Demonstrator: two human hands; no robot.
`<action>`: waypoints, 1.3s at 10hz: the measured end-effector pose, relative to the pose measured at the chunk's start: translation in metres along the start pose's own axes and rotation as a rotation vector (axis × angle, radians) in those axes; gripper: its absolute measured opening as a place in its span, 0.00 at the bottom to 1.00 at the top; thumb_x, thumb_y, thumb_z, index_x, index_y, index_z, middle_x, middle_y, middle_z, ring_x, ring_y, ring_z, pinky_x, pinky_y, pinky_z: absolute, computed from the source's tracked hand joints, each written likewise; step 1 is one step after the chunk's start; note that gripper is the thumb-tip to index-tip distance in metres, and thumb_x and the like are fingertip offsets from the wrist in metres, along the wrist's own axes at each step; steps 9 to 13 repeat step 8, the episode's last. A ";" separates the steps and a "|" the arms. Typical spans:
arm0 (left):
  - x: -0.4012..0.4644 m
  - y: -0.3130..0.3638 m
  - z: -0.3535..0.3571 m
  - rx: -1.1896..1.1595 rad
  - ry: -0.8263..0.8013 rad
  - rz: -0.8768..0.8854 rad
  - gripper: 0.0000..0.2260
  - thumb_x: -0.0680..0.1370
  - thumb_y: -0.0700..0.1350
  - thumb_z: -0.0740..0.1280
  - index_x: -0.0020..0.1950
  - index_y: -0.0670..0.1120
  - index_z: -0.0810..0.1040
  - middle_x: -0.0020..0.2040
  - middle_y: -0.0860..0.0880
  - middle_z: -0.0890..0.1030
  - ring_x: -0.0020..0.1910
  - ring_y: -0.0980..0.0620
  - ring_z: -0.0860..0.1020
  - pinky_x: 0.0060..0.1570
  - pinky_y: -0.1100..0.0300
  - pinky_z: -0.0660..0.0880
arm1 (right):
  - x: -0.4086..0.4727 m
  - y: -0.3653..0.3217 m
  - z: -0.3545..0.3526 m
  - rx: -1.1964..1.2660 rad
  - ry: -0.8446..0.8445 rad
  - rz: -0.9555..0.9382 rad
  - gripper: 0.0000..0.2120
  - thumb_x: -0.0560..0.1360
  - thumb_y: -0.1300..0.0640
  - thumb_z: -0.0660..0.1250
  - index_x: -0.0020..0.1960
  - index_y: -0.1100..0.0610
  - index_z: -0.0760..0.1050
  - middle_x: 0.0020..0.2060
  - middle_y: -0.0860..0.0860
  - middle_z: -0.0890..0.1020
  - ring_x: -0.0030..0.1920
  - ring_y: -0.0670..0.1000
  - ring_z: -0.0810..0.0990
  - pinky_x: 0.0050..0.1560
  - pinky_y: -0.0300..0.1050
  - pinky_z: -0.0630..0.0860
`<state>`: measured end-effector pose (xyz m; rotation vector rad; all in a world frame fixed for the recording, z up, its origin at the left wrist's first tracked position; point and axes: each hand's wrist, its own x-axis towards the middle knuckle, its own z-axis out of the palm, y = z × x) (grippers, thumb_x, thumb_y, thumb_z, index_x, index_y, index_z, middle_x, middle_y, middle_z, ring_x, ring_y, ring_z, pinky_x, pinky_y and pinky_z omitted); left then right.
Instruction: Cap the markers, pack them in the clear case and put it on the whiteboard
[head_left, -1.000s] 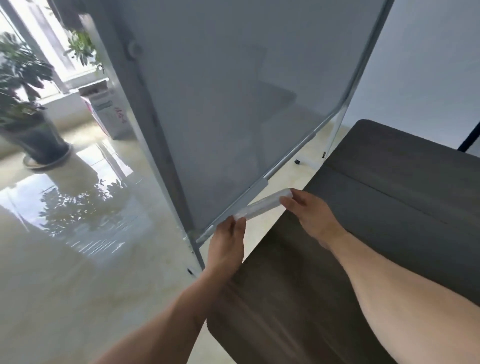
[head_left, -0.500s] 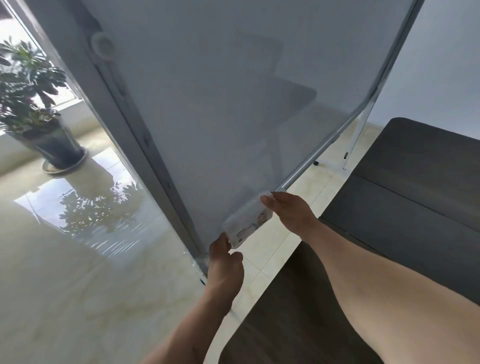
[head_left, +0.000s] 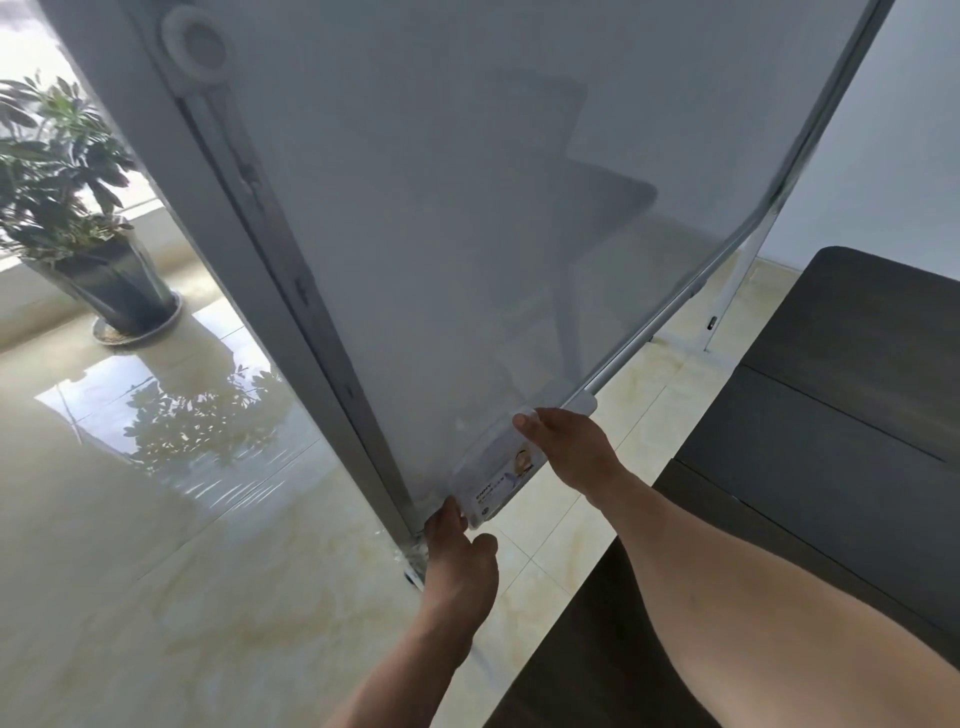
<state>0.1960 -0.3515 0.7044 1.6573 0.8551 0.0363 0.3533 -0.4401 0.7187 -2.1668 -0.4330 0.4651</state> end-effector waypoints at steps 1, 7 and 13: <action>0.002 -0.006 0.001 -0.022 -0.022 -0.012 0.29 0.70 0.38 0.58 0.68 0.58 0.58 0.67 0.53 0.67 0.64 0.50 0.68 0.61 0.45 0.69 | 0.001 0.006 0.005 -0.010 0.004 0.004 0.24 0.72 0.34 0.55 0.47 0.52 0.80 0.43 0.50 0.84 0.44 0.52 0.79 0.45 0.48 0.76; 0.008 -0.018 0.002 0.068 0.077 -0.037 0.28 0.77 0.39 0.61 0.74 0.50 0.55 0.76 0.50 0.59 0.72 0.47 0.61 0.69 0.44 0.62 | -0.003 0.014 0.009 0.127 0.055 -0.016 0.18 0.76 0.42 0.61 0.53 0.55 0.78 0.43 0.50 0.82 0.44 0.50 0.79 0.43 0.39 0.71; -0.001 -0.016 0.003 0.065 0.099 -0.021 0.28 0.77 0.39 0.61 0.74 0.52 0.53 0.76 0.50 0.57 0.73 0.46 0.60 0.70 0.44 0.61 | -0.008 0.017 0.006 0.124 0.088 0.053 0.25 0.75 0.38 0.60 0.61 0.56 0.75 0.52 0.51 0.81 0.50 0.50 0.76 0.49 0.40 0.67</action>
